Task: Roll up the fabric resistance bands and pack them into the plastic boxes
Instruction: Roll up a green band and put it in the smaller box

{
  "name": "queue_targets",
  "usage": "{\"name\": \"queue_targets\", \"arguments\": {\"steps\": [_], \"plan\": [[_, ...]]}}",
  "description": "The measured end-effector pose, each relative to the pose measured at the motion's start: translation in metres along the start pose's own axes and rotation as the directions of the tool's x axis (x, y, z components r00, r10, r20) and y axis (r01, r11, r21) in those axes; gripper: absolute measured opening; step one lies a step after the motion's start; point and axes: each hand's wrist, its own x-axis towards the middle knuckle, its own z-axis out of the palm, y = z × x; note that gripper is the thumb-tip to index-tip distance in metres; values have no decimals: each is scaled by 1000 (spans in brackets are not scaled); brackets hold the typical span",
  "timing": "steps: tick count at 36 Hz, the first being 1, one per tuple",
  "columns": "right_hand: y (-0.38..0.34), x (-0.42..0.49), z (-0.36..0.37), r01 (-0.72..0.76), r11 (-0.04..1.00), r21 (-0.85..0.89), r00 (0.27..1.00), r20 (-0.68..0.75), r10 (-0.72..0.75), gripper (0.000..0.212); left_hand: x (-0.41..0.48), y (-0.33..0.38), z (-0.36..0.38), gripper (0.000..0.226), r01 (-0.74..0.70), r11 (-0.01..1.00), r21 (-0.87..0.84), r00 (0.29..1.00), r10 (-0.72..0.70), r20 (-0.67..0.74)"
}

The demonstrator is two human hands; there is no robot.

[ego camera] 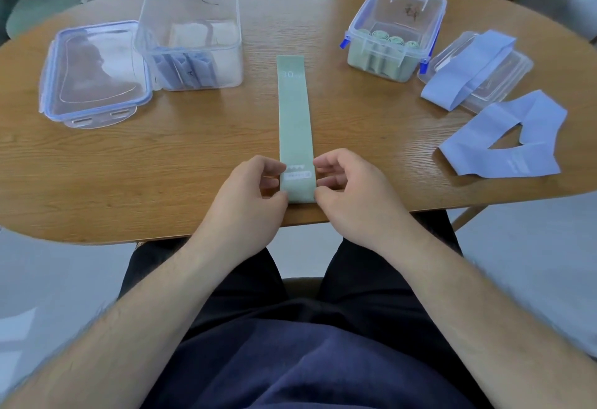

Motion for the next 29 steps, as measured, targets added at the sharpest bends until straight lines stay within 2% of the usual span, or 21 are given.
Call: {"name": "queue_targets", "arguments": {"steps": [8, 13, 16, 20, 29], "plan": [[-1, -2, 1, 27, 998, -53, 999, 36, -25, 28, 5, -4, -6, 22, -66, 993, 98, 997, 64, 32], [-1, -2, -2, 137, 980, -147, 990, 49, -131, 23, 7, -7, -8, 18, -126, 979, 160, 991, 118, 57], [-1, 0, -5, 249, 943, -218, 968, 86, -236, 16, 7, -7, -11, 14, -250, 942, 223, 967, 230, 112], [2, 3, -6, 341, 903, -260, 936, 180, -301, 10, 10, -13, -11, 9, -404, 856, 323, 914, 364, 178], [7, 10, -4, 414, 862, -293, 904, 248, -349, 7, 18, -17, -13, 3, -547, 738, 396, 837, 498, 228]]}}
